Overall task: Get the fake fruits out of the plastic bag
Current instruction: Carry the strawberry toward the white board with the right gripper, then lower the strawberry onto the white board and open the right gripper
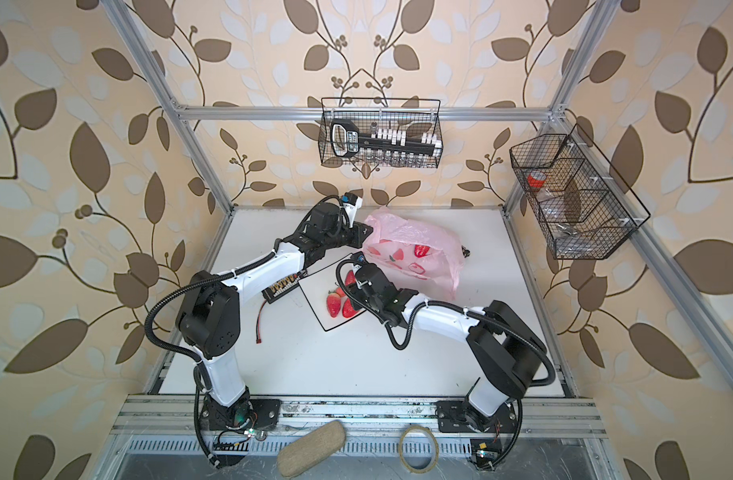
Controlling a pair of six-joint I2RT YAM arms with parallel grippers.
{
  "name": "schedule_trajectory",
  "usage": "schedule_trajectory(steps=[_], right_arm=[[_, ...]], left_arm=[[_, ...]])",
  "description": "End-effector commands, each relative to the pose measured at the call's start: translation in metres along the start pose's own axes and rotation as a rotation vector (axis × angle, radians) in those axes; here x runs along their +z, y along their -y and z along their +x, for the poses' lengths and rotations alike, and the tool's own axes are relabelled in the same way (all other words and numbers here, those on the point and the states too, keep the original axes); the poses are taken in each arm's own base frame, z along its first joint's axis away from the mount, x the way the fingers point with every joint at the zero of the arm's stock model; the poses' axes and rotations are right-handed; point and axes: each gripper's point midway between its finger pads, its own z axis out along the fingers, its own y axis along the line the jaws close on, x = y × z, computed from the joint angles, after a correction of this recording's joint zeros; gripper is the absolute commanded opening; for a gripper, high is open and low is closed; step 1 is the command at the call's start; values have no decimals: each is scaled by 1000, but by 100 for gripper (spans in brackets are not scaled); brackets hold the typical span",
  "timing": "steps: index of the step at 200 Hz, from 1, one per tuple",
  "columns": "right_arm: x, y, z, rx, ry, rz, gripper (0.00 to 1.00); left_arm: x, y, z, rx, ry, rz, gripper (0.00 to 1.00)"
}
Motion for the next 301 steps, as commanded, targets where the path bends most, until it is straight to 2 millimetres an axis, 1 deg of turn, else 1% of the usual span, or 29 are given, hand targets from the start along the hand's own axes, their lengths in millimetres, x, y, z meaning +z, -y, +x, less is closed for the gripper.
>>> schedule_trajectory(steps=[1,17,35,49,85,105,127,169,205,222,249,284,301], right_arm=[[16,14,-22,39,50,96,34],[30,16,-22,30,33,112,35],[47,20,-17,12,5,127,36],[57,24,-16,12,-5,138,36],[73,34,-20,7,-13,165,39],[82,40,-16,7,-27,176,40],[91,39,-11,4,-43,164,41],[104,37,-7,3,-55,158,44],[114,36,1,0,-77,150,47],[115,36,2,-3,-79,150,51],[111,33,-6,-8,-62,137,58],[95,29,-28,-18,-11,120,69],[84,27,-40,-26,13,110,72]], left_arm=[[-9,7,-18,19,33,21,0],[-10,9,-20,27,29,30,0],[-8,7,-18,33,22,25,0],[-8,6,-17,23,21,24,0],[-7,5,-16,19,19,28,0],[-7,5,-17,19,23,26,0],[-6,3,-18,21,23,19,0],[-1,-9,-15,8,10,-29,0],[5,-22,-13,-7,1,-74,0],[6,-28,-12,-15,-3,-88,0],[7,-32,-12,-21,-1,-96,0],[6,-31,-17,-19,11,-90,0],[5,-31,-21,-17,18,-86,0]])
